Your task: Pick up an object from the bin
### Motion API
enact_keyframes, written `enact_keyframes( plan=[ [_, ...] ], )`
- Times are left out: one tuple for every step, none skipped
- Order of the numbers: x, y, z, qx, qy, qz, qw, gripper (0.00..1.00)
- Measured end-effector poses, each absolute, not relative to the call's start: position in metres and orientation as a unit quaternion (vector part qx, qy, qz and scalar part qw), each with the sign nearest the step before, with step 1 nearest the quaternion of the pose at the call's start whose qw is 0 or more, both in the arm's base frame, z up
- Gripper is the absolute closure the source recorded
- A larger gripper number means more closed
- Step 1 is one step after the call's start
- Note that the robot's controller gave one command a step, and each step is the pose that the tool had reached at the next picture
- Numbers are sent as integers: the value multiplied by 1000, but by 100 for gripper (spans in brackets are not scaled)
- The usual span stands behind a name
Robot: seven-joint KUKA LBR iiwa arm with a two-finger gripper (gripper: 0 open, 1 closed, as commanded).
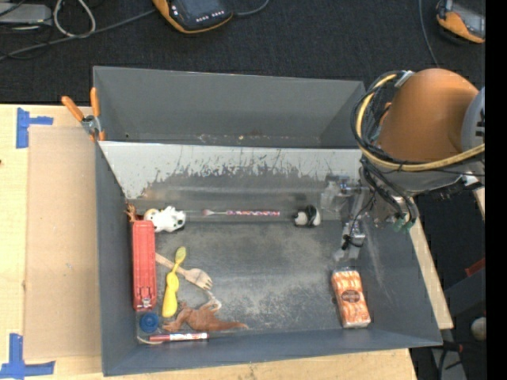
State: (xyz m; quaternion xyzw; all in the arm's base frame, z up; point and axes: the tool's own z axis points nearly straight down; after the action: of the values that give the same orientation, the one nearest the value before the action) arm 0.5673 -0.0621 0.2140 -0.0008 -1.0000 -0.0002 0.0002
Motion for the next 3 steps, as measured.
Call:
enact_keyframes(
  plan=[
    [558,-71,199,-24,-1000,-1,1,0],
    [530,-107,149,-30,-1000,-1,-1,0],
    [477,-140,126,-41,-999,-2,0,0]
  ],
)
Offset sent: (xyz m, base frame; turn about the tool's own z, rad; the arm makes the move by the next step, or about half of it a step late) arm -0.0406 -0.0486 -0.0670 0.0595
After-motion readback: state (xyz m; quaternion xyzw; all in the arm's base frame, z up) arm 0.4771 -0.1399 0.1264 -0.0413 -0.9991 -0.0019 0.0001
